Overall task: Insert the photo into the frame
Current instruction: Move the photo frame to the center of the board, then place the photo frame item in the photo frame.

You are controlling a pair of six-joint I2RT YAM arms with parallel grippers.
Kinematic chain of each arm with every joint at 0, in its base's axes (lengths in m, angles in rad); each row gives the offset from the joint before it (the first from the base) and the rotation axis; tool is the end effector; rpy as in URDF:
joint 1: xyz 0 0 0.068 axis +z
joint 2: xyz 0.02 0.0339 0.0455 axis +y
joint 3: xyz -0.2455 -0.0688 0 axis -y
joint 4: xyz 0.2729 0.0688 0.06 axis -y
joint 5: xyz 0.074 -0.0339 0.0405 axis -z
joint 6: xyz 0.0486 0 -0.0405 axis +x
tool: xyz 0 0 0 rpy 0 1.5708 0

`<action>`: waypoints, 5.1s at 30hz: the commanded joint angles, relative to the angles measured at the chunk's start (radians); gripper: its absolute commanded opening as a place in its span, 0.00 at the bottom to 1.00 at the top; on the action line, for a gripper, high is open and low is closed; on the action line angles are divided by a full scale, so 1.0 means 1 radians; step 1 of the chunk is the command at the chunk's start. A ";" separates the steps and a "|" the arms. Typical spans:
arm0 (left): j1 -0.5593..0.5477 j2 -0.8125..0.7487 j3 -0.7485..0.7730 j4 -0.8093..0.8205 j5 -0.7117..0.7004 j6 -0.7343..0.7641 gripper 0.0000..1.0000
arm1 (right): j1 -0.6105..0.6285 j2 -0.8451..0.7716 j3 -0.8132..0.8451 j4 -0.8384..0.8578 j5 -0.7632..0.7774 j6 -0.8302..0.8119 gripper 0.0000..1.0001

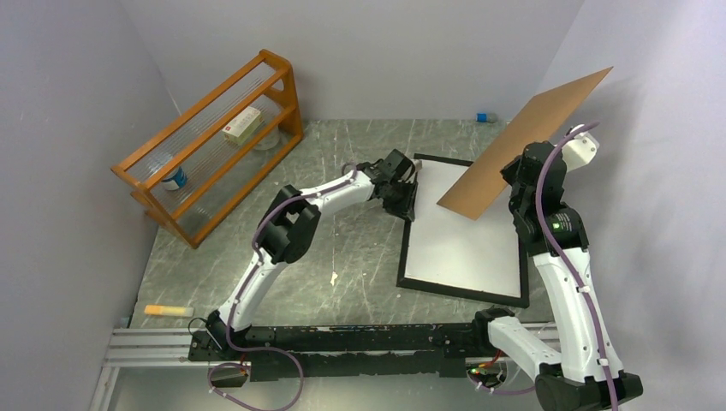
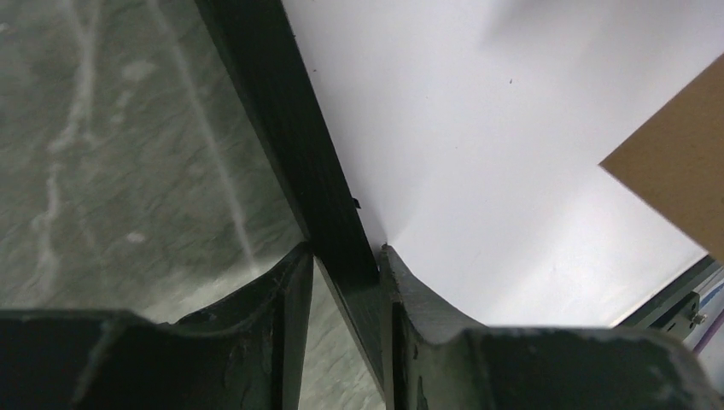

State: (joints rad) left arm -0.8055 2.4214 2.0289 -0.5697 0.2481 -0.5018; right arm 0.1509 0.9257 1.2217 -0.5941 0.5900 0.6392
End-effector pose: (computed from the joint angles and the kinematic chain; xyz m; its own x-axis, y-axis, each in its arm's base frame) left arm 0.3716 -0.4041 0.1271 -0.8813 0.2444 -0.4043 0.4248 0.7846 -0.4516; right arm 0.2268 0.0071 0.4131 0.0061 0.5023 -0.8647 0.4949 0.7498 0.4391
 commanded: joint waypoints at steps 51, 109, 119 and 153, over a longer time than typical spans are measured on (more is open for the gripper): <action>0.619 -0.583 -0.856 0.145 0.280 -0.066 0.57 | 0.066 0.264 -0.464 0.823 -1.003 0.333 0.00; 0.623 -0.481 -0.855 0.160 0.349 -0.046 0.52 | 0.132 0.520 -0.523 0.655 -0.842 0.156 0.59; 0.624 -0.479 -0.850 0.157 0.347 -0.044 0.52 | 0.132 0.568 -0.434 0.480 -0.761 0.078 0.79; 0.624 -0.489 -0.856 0.157 0.342 -0.037 0.54 | 0.185 0.492 -0.310 0.127 -0.487 0.038 0.73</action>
State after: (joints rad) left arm -0.1783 1.9305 1.1671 -0.4038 0.6010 -0.5644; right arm 0.3382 1.4635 0.9081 -0.4706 0.0795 0.6720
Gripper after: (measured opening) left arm 0.540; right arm 0.772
